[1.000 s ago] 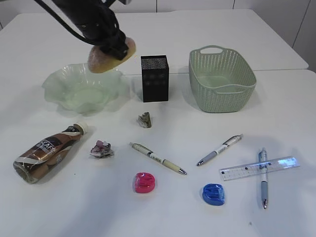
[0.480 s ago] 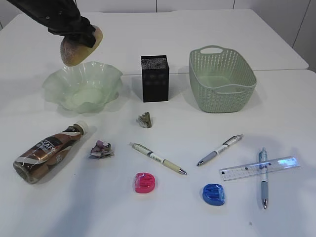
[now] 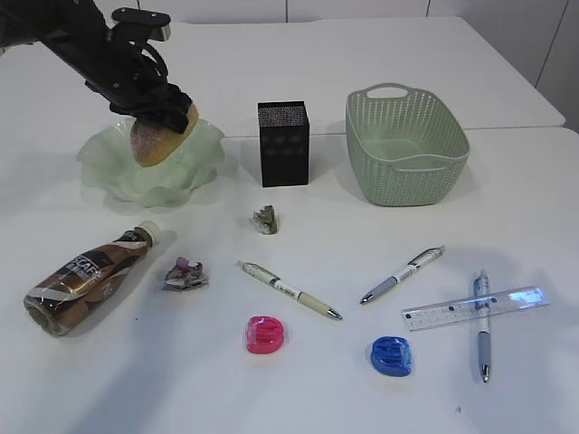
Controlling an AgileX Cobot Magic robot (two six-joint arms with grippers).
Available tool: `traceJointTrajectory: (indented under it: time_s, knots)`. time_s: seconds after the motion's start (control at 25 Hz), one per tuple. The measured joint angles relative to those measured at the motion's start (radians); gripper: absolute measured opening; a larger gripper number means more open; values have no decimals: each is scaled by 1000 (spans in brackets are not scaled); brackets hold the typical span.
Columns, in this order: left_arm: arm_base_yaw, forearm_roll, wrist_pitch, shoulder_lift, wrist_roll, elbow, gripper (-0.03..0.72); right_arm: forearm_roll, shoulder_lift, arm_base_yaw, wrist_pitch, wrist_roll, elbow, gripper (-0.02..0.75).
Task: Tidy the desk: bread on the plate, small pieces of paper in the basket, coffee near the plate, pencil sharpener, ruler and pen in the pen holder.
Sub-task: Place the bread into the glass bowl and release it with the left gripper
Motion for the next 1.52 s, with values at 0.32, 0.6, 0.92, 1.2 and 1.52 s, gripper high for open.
traceJointTrajectory:
  time_s: [0.32, 0.6, 0.92, 1.2, 1.52]
  knots:
    - [41, 0, -71, 53, -7, 0, 340, -4, 0, 0, 12, -2, 0, 365]
    - [74, 0, -69, 87, -11, 0, 340, -10, 0, 0, 15, -4, 0, 365]
    - [73, 0, -102, 110, -11, 0, 340, -11, 0, 0, 15, -4, 0, 365]
    - [73, -1, -122, 118, -11, 0, 340, -11, 0, 0, 15, -4, 0, 365]
    - [73, -27, -123, 131, -11, 0, 414, -11, 0, 0, 15, -4, 0, 365]
